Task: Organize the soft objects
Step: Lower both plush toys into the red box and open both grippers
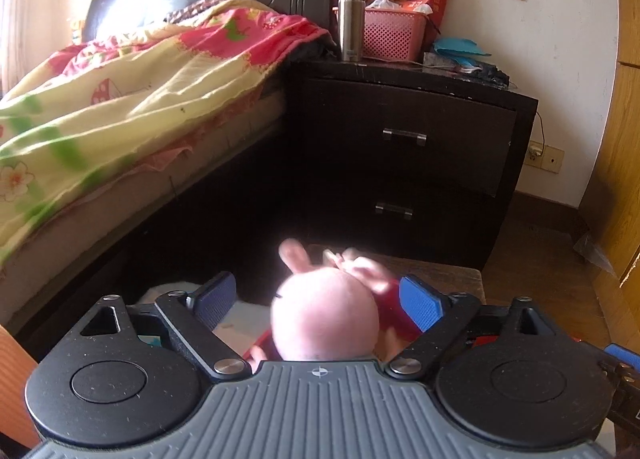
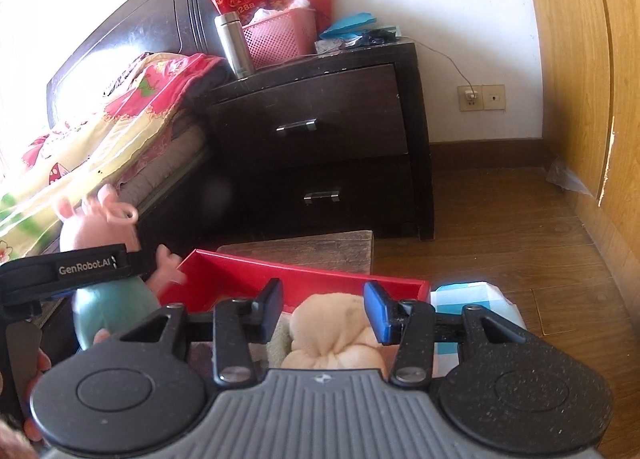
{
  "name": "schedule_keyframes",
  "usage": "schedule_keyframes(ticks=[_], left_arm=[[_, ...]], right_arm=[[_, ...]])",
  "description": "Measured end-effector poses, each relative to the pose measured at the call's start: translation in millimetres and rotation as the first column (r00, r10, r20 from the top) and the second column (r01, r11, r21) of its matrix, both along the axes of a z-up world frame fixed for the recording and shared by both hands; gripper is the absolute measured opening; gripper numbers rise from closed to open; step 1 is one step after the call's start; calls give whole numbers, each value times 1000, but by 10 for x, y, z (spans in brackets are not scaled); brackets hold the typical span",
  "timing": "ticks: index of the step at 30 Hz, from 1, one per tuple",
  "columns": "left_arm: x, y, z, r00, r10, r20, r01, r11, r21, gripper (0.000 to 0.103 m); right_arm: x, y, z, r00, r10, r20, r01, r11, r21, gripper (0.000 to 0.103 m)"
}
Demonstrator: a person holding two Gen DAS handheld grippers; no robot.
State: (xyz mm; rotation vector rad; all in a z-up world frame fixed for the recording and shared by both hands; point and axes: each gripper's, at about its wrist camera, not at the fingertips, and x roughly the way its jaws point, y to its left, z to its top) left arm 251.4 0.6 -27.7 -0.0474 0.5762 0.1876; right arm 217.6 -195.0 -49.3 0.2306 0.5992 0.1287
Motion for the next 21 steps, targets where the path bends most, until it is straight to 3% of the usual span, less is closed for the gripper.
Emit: schedule_keyframes(ticks=[6, 14, 21], left_arm=[[-74, -19, 67, 999, -28, -30, 27, 999, -25, 91], [-501, 10, 316, 994, -86, -72, 79, 992, -99, 91], [-1018, -69, 358, 990, -123, -72, 119, 991, -54, 91]], right_arm=[[-64, -33, 69, 1000, 9, -7, -9, 999, 33, 24], [-404, -14, 349, 999, 26, 22, -26, 999, 22, 25], [-896, -32, 542, 998, 34, 57, -33, 999, -9, 30]])
